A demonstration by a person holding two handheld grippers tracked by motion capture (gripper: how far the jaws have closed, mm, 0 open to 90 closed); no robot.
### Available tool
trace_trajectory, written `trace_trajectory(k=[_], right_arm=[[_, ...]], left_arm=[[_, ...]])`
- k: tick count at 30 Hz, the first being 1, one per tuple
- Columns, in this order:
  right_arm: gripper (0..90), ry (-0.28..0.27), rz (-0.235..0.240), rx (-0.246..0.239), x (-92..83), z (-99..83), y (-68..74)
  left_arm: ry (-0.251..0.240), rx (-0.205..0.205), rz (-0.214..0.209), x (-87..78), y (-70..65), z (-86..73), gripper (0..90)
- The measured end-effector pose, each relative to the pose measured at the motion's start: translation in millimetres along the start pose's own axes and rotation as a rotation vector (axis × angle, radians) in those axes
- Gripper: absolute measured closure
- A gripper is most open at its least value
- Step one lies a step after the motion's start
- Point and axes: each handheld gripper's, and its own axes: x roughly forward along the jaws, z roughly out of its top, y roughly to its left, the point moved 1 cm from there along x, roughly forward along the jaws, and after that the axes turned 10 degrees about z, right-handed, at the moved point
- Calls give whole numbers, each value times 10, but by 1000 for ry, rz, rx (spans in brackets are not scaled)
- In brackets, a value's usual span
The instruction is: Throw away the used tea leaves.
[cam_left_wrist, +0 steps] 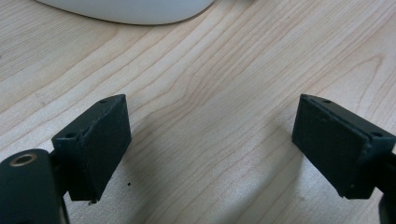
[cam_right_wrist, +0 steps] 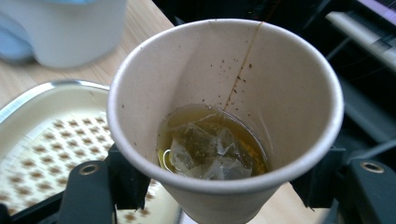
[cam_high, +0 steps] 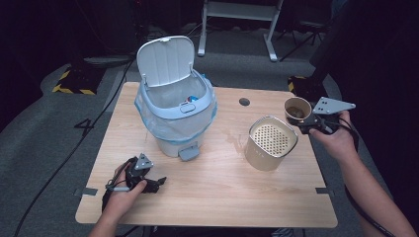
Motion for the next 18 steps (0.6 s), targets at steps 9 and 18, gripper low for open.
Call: trace_trajectory(k=[9,18], right_arm=[[338,190,-221,-296,71,182,224],[344,384,-356,-598,121,265,317]], left_arm=[[0,0,0,0,0,0,119],[0,0,0,0,0,0,119]])
